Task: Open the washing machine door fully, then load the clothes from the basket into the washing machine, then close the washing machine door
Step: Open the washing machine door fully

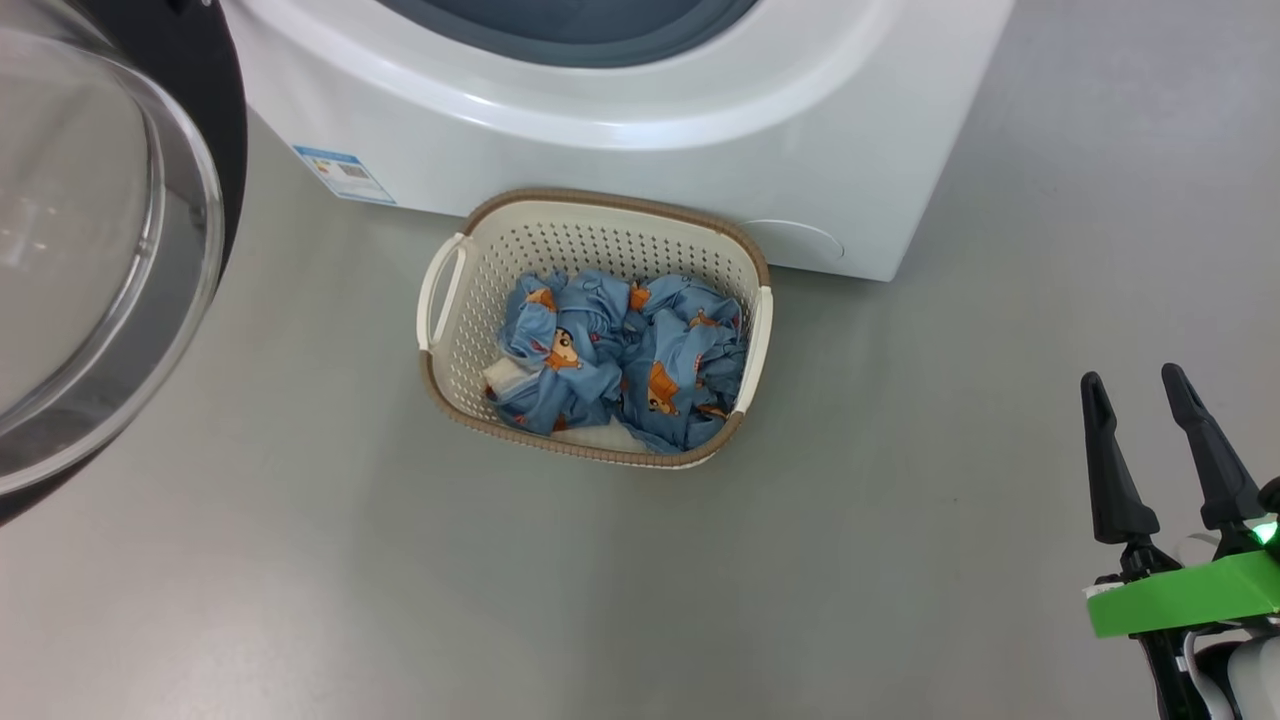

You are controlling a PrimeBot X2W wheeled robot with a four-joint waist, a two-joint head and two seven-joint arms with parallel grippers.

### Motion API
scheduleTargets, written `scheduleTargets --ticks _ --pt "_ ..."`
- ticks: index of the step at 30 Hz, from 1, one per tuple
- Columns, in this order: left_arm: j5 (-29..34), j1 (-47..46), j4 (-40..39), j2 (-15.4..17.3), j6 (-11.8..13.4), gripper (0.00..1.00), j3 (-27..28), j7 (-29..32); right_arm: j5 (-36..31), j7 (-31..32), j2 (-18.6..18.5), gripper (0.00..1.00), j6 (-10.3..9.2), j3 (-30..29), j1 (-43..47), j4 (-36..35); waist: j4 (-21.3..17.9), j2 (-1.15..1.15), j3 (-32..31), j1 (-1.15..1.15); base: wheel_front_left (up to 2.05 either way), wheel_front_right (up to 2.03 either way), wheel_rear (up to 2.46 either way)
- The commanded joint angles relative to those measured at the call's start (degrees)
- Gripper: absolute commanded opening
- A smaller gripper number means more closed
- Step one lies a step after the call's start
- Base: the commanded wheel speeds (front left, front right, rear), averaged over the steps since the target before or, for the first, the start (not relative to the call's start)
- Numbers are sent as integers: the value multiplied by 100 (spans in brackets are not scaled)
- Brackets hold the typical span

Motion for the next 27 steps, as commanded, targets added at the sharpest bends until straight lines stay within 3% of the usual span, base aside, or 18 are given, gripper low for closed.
scheduleTargets --ticks 1,11,19,27 --pt "75 -95 -99 477 12 0 129 -36 -77 -54 -101 100 33 88 -123 -156 13 0 53 0 0 0 0" --pt "367 -313 194 648 22 0 226 -36 -89 -54 -125 100 33 129 -167 -150 30 0 57 0 0 0 0" --pt "388 36 -119 378 13 0 96 -36 -62 -54 -17 100 33 225 -15 -46 30 0 -358 0 0 0 0" --pt "29 623 -563 136 11 0 -439 -36 5 -54 99 100 33 282 208 46 151 0 -896 0 0 0 0"
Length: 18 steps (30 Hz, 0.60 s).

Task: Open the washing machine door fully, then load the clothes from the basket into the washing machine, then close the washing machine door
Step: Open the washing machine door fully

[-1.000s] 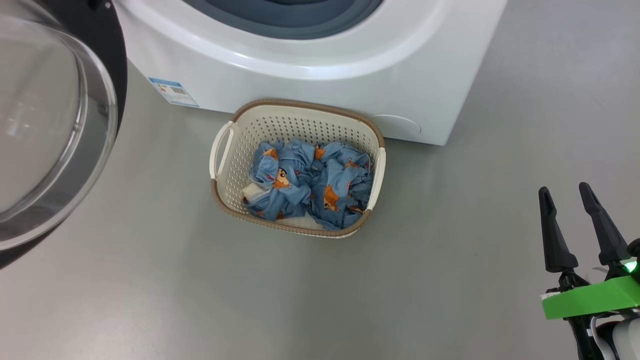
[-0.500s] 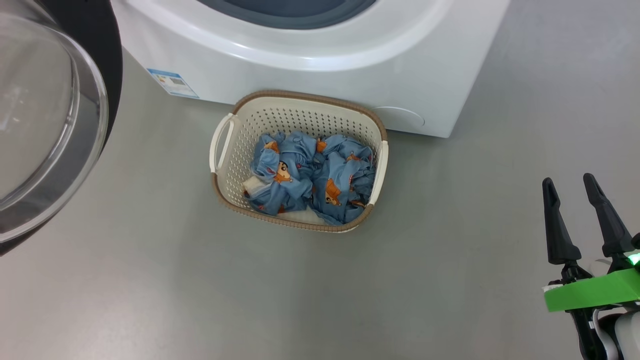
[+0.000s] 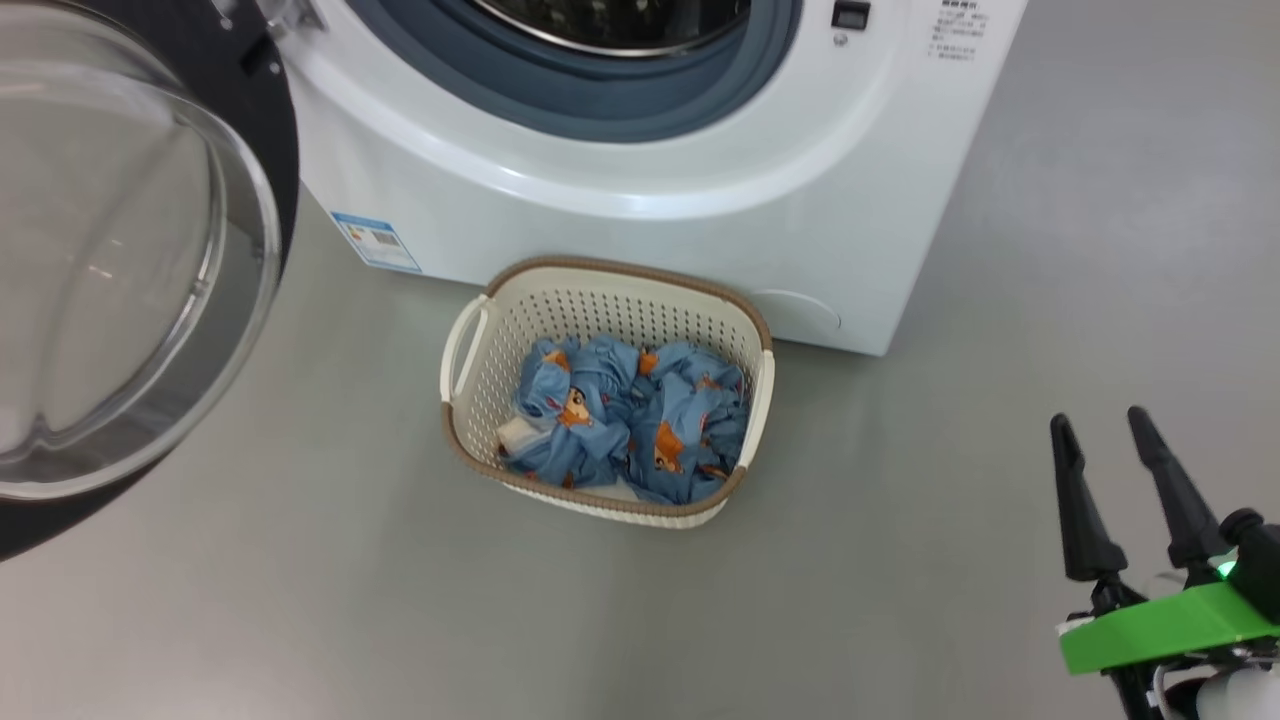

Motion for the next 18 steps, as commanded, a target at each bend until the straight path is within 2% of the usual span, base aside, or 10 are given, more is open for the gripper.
scheduleTargets --ticks 1,3,6,8,9,18 --pt "-159 255 -283 294 10 0 -108 -36 2 -52 -3 100 33 174 86 -93 95 0 -324 0 0 0 0" --pt "-300 438 -457 256 10 0 -337 -36 10 -52 29 100 33 192 149 -74 127 0 -442 0 0 0 0" --pt "-515 745 -773 172 10 49 -767 -36 20 -52 71 100 33 187 237 -52 190 0 -595 0 0 0 0" --pt "-660 937 -961 106 10 91 -1026 -36 23 -52 98 100 33 192 281 -43 220 0 -683 0 0 0 0" --pt "-699 1033 -1042 89 9 100 -1130 -36 24 -52 110 100 33 199 297 -42 228 0 -718 0 0 0 0" --pt "-1036 1595 -1639 -17 9 100 -1857 -36 39 -52 150 100 33 217 365 -33 217 0 -922 0 0 0 0"
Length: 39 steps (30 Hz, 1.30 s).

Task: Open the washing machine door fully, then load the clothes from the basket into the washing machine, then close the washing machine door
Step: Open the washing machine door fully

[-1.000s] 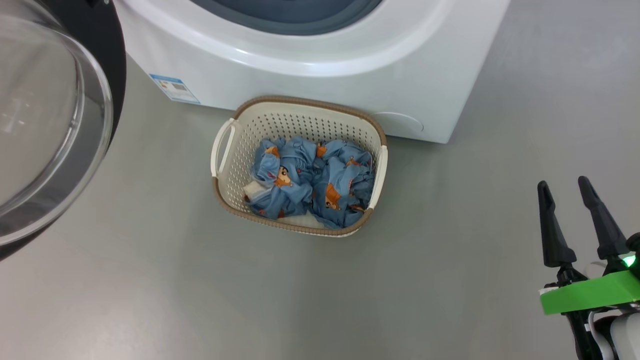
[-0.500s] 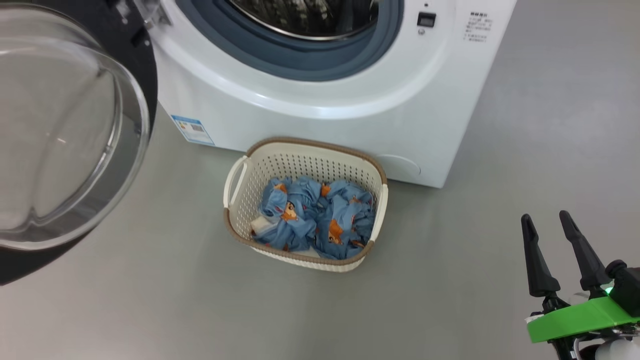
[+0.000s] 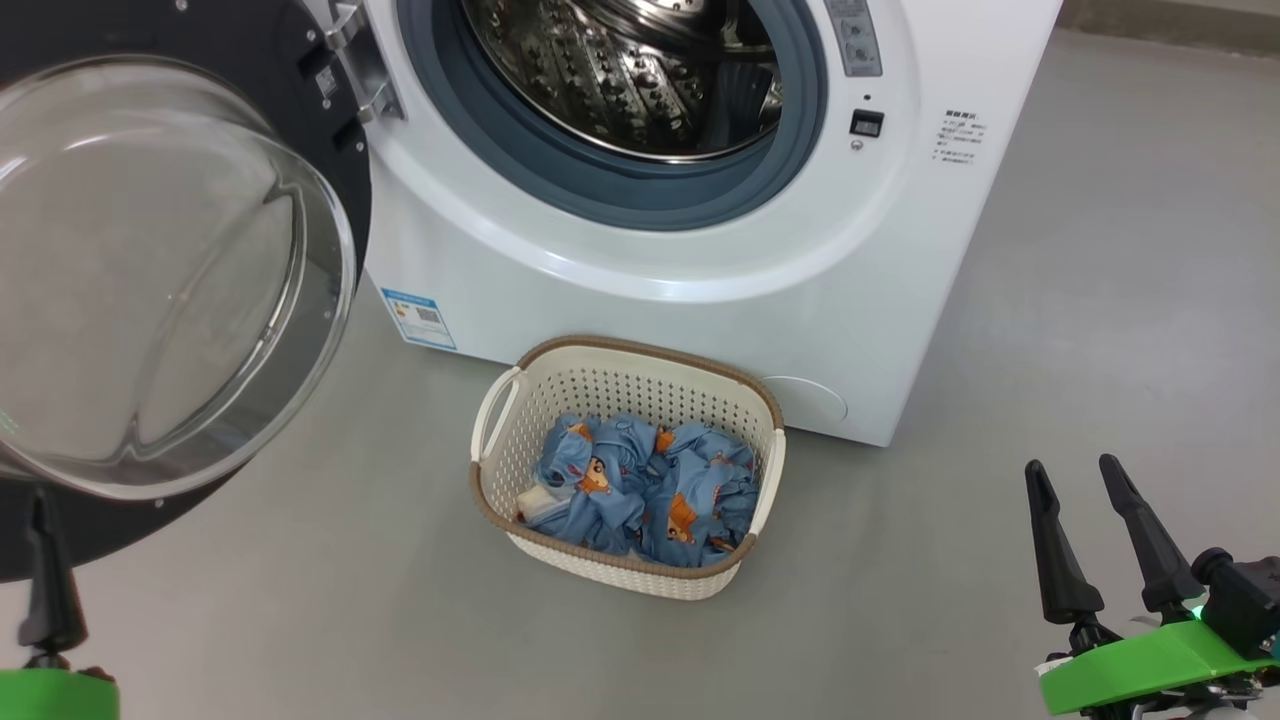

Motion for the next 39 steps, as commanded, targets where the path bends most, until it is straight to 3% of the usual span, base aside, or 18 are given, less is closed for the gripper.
scheduleTargets --ticks 1,11,26,39 --pt "-57 -9 -233 218 9 100 117 -36 -2 -52 -67 100 32 100 14 -131 -20 0 -50 0 0 0 0" --pt "-275 449 -685 108 9 100 -354 -36 -10 -52 -9 100 32 18 46 -179 -445 0 -120 0 0 0 0" --pt "-447 696 -1003 39 9 100 -1085 -36 4 -52 60 100 32 -100 97 -199 -1424 0 -165 0 0 0 0" --pt "-386 756 -1101 -30 9 100 -1305 -36 -6 -52 109 100 32 -94 88 -185 -2131 0 -223 0 0 0 0"
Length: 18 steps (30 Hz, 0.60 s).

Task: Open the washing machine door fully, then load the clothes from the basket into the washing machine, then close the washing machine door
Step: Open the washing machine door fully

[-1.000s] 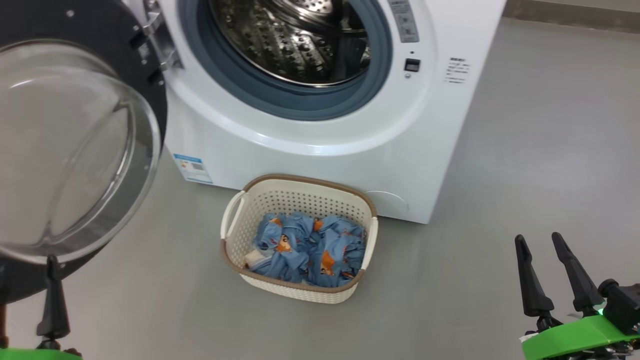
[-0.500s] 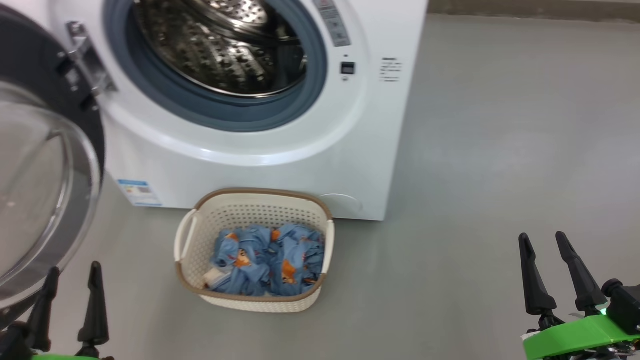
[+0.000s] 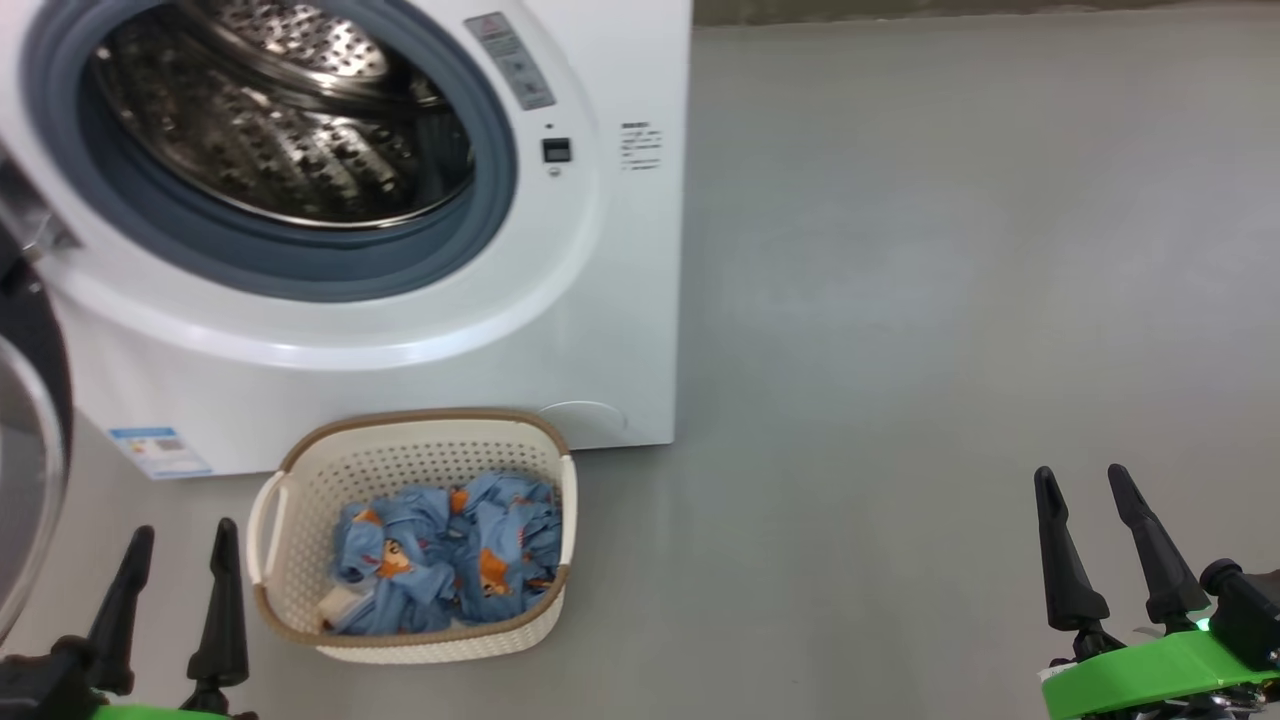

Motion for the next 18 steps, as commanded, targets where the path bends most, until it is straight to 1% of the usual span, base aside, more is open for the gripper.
scheduleTargets --ticks 1,9,18 --pt "29 -12 -212 101 9 100 153 -36 -13 -52 -77 100 33 89 -21 -139 -187 0 -37 0 0 0 0" --pt "9 52 -315 56 9 100 98 -36 -21 -52 -103 100 33 66 51 -144 -367 0 -92 0 0 0 0" --pt "-45 86 -366 13 9 100 83 -36 -19 -52 -110 100 33 36 76 -119 -419 0 -145 0 0 0 0"
